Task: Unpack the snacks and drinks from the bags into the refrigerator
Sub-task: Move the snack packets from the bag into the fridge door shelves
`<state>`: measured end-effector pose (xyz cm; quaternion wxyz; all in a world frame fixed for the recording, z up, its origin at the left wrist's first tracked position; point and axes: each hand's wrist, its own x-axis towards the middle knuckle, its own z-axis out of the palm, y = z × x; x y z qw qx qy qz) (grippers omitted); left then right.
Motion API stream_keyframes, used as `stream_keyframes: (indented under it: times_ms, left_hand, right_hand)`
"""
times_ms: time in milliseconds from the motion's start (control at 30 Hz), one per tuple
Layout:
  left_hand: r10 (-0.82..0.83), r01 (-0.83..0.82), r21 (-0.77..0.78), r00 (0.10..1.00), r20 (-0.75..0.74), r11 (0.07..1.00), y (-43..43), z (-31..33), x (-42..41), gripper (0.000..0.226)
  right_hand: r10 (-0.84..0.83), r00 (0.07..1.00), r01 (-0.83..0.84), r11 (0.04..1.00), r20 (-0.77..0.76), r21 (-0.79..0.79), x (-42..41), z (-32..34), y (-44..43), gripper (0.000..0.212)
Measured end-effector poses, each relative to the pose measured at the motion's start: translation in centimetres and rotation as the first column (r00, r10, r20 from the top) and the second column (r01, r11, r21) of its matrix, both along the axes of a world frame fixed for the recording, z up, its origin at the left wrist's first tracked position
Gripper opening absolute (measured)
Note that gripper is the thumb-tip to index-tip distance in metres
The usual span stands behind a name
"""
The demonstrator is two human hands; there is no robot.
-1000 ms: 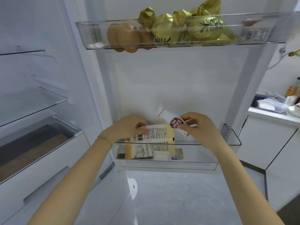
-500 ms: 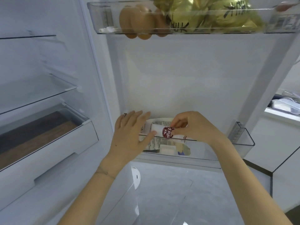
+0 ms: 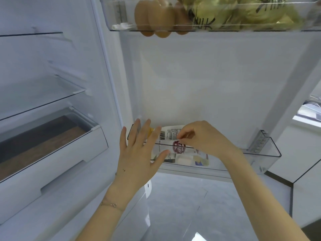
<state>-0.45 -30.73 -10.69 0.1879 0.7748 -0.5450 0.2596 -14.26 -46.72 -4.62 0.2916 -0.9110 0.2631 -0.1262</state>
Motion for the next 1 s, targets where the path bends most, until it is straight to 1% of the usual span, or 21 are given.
stream_keyframes:
  times_ms: [67,133,200,267,400,467,567,700,800,900,1000]
  left_hand:
    - [-0.007,0.007,-0.006,1.000,-0.020,1.000,-0.1,0.3,0.1,0.063]
    - [-0.016,0.015,-0.017,0.998,-0.061,1.000,-0.2,0.8,0.2,0.064]
    - [-0.036,0.033,-0.031,0.995,-0.097,0.999,-0.3,1.3,0.3,0.065]
    - [-0.068,0.064,-0.038,0.993,-0.101,0.997,-0.5,1.6,0.4,0.065]
    - [-0.155,0.150,-0.050,0.982,-0.106,0.987,-1.2,2.0,0.0,0.065]
    - [-0.210,0.205,-0.050,0.970,-0.125,0.977,-1.7,2.1,-0.6,0.067]
    - [-0.283,0.279,-0.048,0.946,-0.156,0.959,-2.7,2.0,-2.4,0.069]
    - [-0.377,0.378,-0.031,0.912,-0.163,0.925,-4.0,1.7,-6.3,0.069]
    - [-0.457,0.460,-0.027,0.871,-0.179,0.888,-5.2,1.9,-9.9,0.068]
    - [-0.535,0.538,-0.024,0.832,-0.147,0.843,-7.0,2.7,-13.9,0.067]
    - [-0.607,0.610,-0.027,0.782,-0.141,0.792,-9.4,2.9,-18.8,0.066]
  right_hand:
    - [-0.023,0.997,0.026,0.999,0.068,-0.035,-0.1,-0.5,0.5,0.010]
    - [-0.049,0.992,0.060,0.994,0.118,-0.093,-0.5,-0.7,0.9,0.014]
    - [-0.078,0.989,0.099,0.981,0.129,-0.167,-1.3,-0.6,1.4,0.020]
    - [-0.125,0.983,0.153,0.961,0.133,-0.232,-2.4,-0.5,2.1,0.029]
    - [-0.192,0.959,0.256,0.902,0.209,-0.348,-5.0,-1.1,3.9,0.048]
    - [-0.257,0.944,0.319,0.871,0.206,-0.374,-6.4,-1.8,4.7,0.058]
    - [-0.361,0.912,0.410,0.806,0.193,-0.427,-8.8,-2.7,5.8,0.065]
    - [-0.488,0.855,0.514,0.755,0.174,-0.408,-13.4,-3.6,6.3,0.068]
    - [-0.577,0.794,0.600,0.699,0.189,-0.389,-17.1,-3.9,6.1,0.071]
    - [-0.649,0.735,0.670,0.653,0.195,-0.352,-20.9,-4.2,5.8,0.070]
    - [-0.710,0.684,0.718,0.613,0.169,-0.330,-25.4,-4.4,5.4,0.069]
